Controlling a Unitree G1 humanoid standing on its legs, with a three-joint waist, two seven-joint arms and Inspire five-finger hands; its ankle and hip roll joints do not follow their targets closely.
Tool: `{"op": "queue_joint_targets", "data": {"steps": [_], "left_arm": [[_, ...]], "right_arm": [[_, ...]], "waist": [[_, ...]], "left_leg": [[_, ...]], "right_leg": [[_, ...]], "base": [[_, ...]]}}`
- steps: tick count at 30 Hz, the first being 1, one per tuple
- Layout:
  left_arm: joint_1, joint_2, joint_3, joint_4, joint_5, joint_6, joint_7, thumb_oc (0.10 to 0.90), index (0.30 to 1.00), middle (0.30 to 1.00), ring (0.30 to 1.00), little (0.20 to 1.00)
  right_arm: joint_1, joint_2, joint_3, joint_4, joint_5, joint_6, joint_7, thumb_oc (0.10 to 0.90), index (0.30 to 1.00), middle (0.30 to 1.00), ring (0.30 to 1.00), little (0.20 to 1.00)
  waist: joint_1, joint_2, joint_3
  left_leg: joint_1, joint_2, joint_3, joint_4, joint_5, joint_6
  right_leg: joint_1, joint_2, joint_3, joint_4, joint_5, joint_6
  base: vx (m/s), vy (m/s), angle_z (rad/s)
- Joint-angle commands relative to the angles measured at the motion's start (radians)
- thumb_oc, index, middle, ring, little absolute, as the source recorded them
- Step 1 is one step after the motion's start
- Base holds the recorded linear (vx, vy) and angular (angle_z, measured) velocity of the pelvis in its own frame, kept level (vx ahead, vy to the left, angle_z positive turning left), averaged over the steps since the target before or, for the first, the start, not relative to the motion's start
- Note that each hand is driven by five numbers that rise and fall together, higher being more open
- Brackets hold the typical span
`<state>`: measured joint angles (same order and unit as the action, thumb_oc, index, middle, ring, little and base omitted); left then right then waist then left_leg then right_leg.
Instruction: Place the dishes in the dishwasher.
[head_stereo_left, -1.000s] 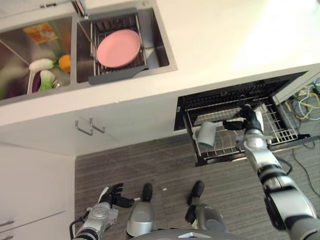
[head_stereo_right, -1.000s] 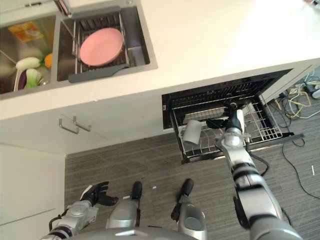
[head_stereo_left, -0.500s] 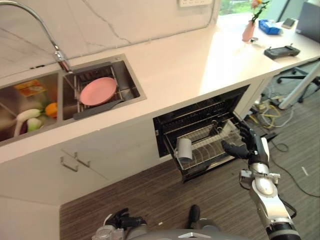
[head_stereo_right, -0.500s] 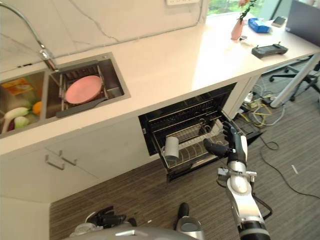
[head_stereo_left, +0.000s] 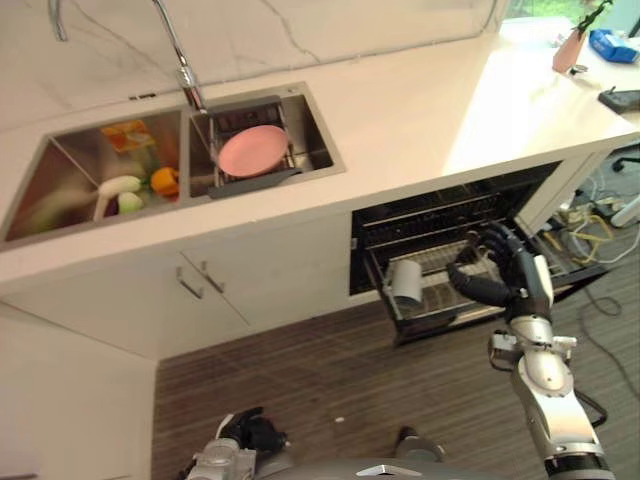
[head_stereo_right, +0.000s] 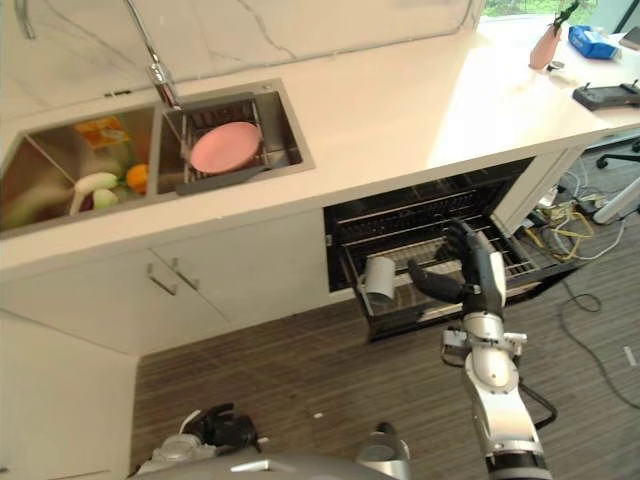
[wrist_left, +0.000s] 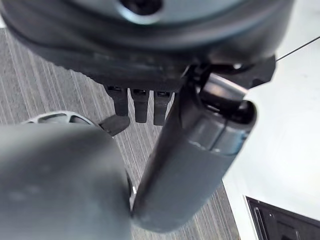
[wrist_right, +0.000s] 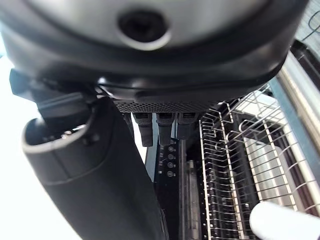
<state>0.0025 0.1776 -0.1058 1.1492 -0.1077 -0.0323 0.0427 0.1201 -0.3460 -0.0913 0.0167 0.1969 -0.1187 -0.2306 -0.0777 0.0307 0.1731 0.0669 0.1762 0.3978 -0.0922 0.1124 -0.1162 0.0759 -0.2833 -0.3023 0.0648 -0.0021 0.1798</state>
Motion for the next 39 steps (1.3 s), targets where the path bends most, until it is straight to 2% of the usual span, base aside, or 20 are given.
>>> {"op": "queue_joint_targets", "data": {"steps": [1, 3, 6, 7, 9, 10, 11, 14, 19, 23, 24, 27, 28, 30, 31, 32, 33, 34, 36, 39], "left_arm": [[0.004, 0.045, -0.019, -0.085, -0.018, -0.018, 0.002, 0.800, 0.900, 0.900, 0.900, 0.900], [0.003, 0.050, -0.017, -0.085, -0.024, -0.016, -0.002, 0.800, 0.900, 0.900, 0.900, 0.900], [-0.008, 0.057, -0.023, -0.059, -0.015, -0.010, -0.006, 0.800, 0.900, 0.900, 0.900, 0.900], [-0.022, 0.048, -0.002, -0.032, -0.038, -0.011, -0.001, 0.800, 0.900, 0.900, 0.900, 0.900], [-0.025, 0.043, 0.007, -0.017, -0.048, -0.012, 0.001, 0.800, 0.900, 0.900, 0.900, 0.900], [-0.039, 0.028, 0.016, 0.020, -0.059, -0.011, -0.002, 0.800, 0.900, 0.900, 0.900, 0.900], [-0.039, 0.028, 0.016, 0.022, -0.058, -0.012, -0.002, 0.800, 0.900, 0.900, 0.900, 0.900], [-0.056, 0.002, 0.025, 0.074, -0.025, -0.011, -0.003, 0.800, 0.900, 0.900, 0.900, 0.900], [-0.033, -0.015, -0.009, 0.093, 0.041, -0.005, -0.027, 0.800, 0.900, 0.900, 0.900, 0.900], [-0.027, -0.027, -0.016, 0.097, 0.026, 0.003, -0.031, 0.800, 0.900, 0.900, 0.900, 0.900], [-0.026, -0.032, -0.025, 0.086, 0.002, 0.000, -0.027, 0.800, 0.900, 0.900, 0.900, 0.900], [-0.027, -0.032, -0.026, 0.075, -0.014, 0.000, -0.027, 0.800, 0.900, 0.900, 0.900, 0.900], [-0.037, -0.028, -0.024, 0.069, -0.030, 0.001, -0.006, 0.800, 0.900, 0.900, 0.900, 0.900], [-0.045, -0.031, -0.016, 0.066, -0.051, 0.001, 0.005, 0.800, 0.900, 0.900, 0.900, 0.900], [-0.029, -0.046, -0.008, 0.068, -0.058, -0.001, 0.004, 0.800, 0.900, 0.900, 0.900, 0.900], [-0.029, -0.046, -0.008, 0.068, -0.058, -0.001, 0.004, 0.800, 0.900, 0.900, 0.900, 0.900], [-0.008, -0.048, -0.011, 0.076, -0.036, -0.003, 0.003, 0.800, 0.900, 0.900, 0.900, 0.900], [-0.008, -0.048, -0.011, 0.076, -0.036, -0.003, 0.003, 0.800, 0.900, 0.900, 0.900, 0.900], [0.002, -0.043, 0.000, 0.097, -0.027, -0.001, 0.012, 0.800, 0.900, 0.900, 0.900, 0.900], [0.015, -0.043, 0.024, 0.132, -0.021, 0.001, 0.011, 0.800, 0.900, 0.900, 0.900, 0.900]], "right_arm": [[-0.132, -0.025, -0.028, -0.124, -0.025, -0.103, -0.018, 0.800, 0.900, 0.900, 0.900, 0.900], [-0.146, -0.021, -0.026, -0.132, -0.023, -0.104, -0.011, 0.800, 0.900, 0.900, 0.900, 0.900], [-0.143, -0.015, -0.026, -0.178, 0.014, -0.123, 0.027, 0.800, 0.900, 0.900, 0.900, 0.900], [-0.133, -0.013, -0.031, -0.223, 0.044, -0.138, 0.046, 0.800, 0.900, 0.900, 0.900, 0.900], [-0.132, -0.012, -0.032, -0.234, 0.056, -0.146, 0.048, 0.800, 0.900, 0.900, 0.900, 0.900], [-0.141, -0.006, -0.027, -0.256, 0.061, -0.156, 0.046, 0.800, 0.900, 0.900, 0.900, 0.900], [-0.141, -0.005, -0.027, -0.256, 0.061, -0.156, 0.046, 0.800, 0.900, 0.900, 0.900, 0.900], [-0.141, 0.004, -0.012, -0.310, 0.081, -0.177, 0.060, 0.800, 0.900, 0.900, 0.900, 0.900], [-0.125, -0.013, 0.001, -0.353, 0.113, -0.185, 0.097, 0.800, 0.900, 0.900, 0.900, 0.900], [-0.112, -0.048, 0.035, -0.366, 0.164, -0.173, 0.141, 0.800, 0.900, 0.900, 0.900, 0.900], [-0.116, -0.063, 0.053, -0.355, 0.195, -0.165, 0.153, 0.800, 0.900, 0.900, 0.900, 0.900], [-0.117, -0.068, 0.057, -0.356, 0.215, -0.165, 0.159, 0.800, 0.900, 0.900, 0.900, 0.900], [-0.113, -0.076, 0.064, -0.353, 0.228, -0.157, 0.161, 0.800, 0.900, 0.900, 0.900, 0.900], [-0.113, -0.086, 0.070, -0.341, 0.216, -0.148, 0.157, 0.800, 0.900, 0.900, 0.900, 0.900], [-0.110, -0.085, 0.068, -0.341, 0.231, -0.149, 0.164, 0.800, 0.900, 0.900, 0.900, 0.900], [-0.110, -0.086, 0.068, -0.341, 0.231, -0.149, 0.164, 0.800, 0.900, 0.900, 0.900, 0.900], [-0.108, -0.085, 0.063, -0.321, 0.227, -0.154, 0.155, 0.800, 0.900, 0.900, 0.900, 0.900], [-0.108, -0.085, 0.063, -0.321, 0.227, -0.154, 0.155, 0.800, 0.900, 0.900, 0.900, 0.900], [-0.108, -0.084, 0.052, -0.301, 0.219, -0.159, 0.144, 0.800, 0.900, 0.900, 0.900, 0.900], [-0.085, -0.090, 0.022, -0.289, 0.197, -0.162, 0.146, 0.800, 0.900, 0.900, 0.900, 0.900]], "waist": [[0.000, -0.013, -0.008], [0.000, -0.017, -0.001], [-0.031, -0.011, 0.009], [-0.049, -0.005, 0.020], [-0.051, -0.004, 0.022], [-0.062, -0.013, 0.024], [-0.062, -0.008, 0.021], [-0.090, -0.021, 0.026], [-0.090, -0.016, -0.001], [-0.086, -0.012, -0.004], [-0.080, -0.015, 0.004], [-0.074, -0.017, 0.011], [-0.060, -0.039, 0.029], [-0.048, -0.044, 0.030], [-0.041, -0.025, 0.014], [-0.041, -0.027, 0.013], [-0.034, -0.020, -0.002], [-0.033, -0.020, -0.001], [-0.025, -0.012, -0.012], [-0.020, 0.014, -0.040]], "left_leg": [[-0.023, -0.044, -0.014, 0.024, -0.067, 0.058], [-0.004, -0.069, 0.002, 0.017, -0.085, 0.083], [0.040, -0.101, 0.009, 0.008, -0.124, 0.108], [0.048, -0.111, 0.006, 0.005, -0.116, 0.116], [0.057, -0.120, 0.006, 0.005, -0.129, 0.117], [0.077, -0.139, -0.004, 0.005, -0.154, 0.110], [0.086, -0.137, -0.020, 0.005, -0.172, 0.105], [0.125, -0.151, -0.016, 0.005, -0.188, 0.103], [0.151, -0.168, -0.048, 0.035, -0.226, 0.107], [0.091, -0.143, -0.076, 0.235, -0.262, 0.068], [0.028, -0.111, -0.091, 0.397, -0.214, 0.019], [-0.008, -0.091, -0.101, 0.489, -0.177, -0.016], [-0.091, -0.089, -0.123, 0.644, -0.099, -0.077], [-0.134, -0.093, -0.140, 0.616, -0.093, -0.078], [-0.094, -0.046, -0.125, 0.470, -0.127, -0.040], [-0.094, -0.050, -0.123, 0.464, -0.122, -0.038], [-0.069, 0.018, -0.105, 0.310, -0.122, -0.019], [-0.067, 0.018, -0.104, 0.309, -0.122, -0.019], [-0.071, 0.078, -0.121, 0.195, -0.051, -0.025], [-0.032, 0.070, -0.140, 0.102, -0.048, -0.031]], "right_leg": [[0.005, -0.190, -0.046, 0.282, 0.030, 0.024], [-0.033, -0.212, -0.044, 0.354, 0.064, 0.030], [-0.122, -0.129, -0.010, 0.435, 0.023, 0.025], [-0.166, -0.019, 0.029, 0.345, -0.031, -0.009], [-0.156, 0.009, 0.020, 0.298, -0.041, -0.018], [-0.202, 0.042, 0.014, 0.148, -0.019, -0.026], [-0.191, 0.046, 0.024, 0.144, -0.034, -0.016], [-0.249, 0.073, 0.039, 0.023, 0.059, -0.010], [-0.195, 0.069, 0.004, -0.001, 0.064, -0.024], [-0.138, 0.078, 0.003, 0.002, 0.018, -0.058], [-0.098, 0.084, 0.005, 0.000, -0.014, -0.088], [-0.076, 0.089, 0.001, -0.004, -0.030, -0.105], [-0.036, 0.079, -0.009, -0.019, -0.047, -0.131], [-0.009, 0.081, -0.020, -0.043, -0.052, -0.131], [0.015, 0.087, -0.029, -0.067, -0.057, -0.111], [0.013, 0.085, -0.029, -0.069, -0.054, -0.111], [0.030, 0.068, -0.030, -0.073, -0.068, -0.094], [0.032, 0.068, -0.029, -0.073, -0.068, -0.094], [0.043, 0.061, -0.030, -0.077, -0.078, -0.073], [0.074, 0.055, -0.036, -0.081, -0.085, -0.046]], "base": [[0.20, 0.404, -0.39], [0.21, 0.382, -0.28], [0.22, 0.245, -0.26], [0.16, 0.090, -0.21], [0.19, 0.044, -0.04], [0.22, -0.012, 0.14], [0.22, -0.038, -0.02], [0.23, -0.054, 0.10], [0.21, -0.107, 0.32], [0.17, -0.184, 0.22], [0.14, -0.194, 0.13], [0.11, -0.156, 0.22], [0.11, -0.147, 0.04], [0.22, -0.049, 0.08], [0.22, 0.072, -0.07], [0.33, 0.194, -0.21], [0.15, 0.128, -0.16], [0.23, 0.205, -0.13], [0.26, 0.244, -0.05], [0.25, 0.256, 0.06]]}}
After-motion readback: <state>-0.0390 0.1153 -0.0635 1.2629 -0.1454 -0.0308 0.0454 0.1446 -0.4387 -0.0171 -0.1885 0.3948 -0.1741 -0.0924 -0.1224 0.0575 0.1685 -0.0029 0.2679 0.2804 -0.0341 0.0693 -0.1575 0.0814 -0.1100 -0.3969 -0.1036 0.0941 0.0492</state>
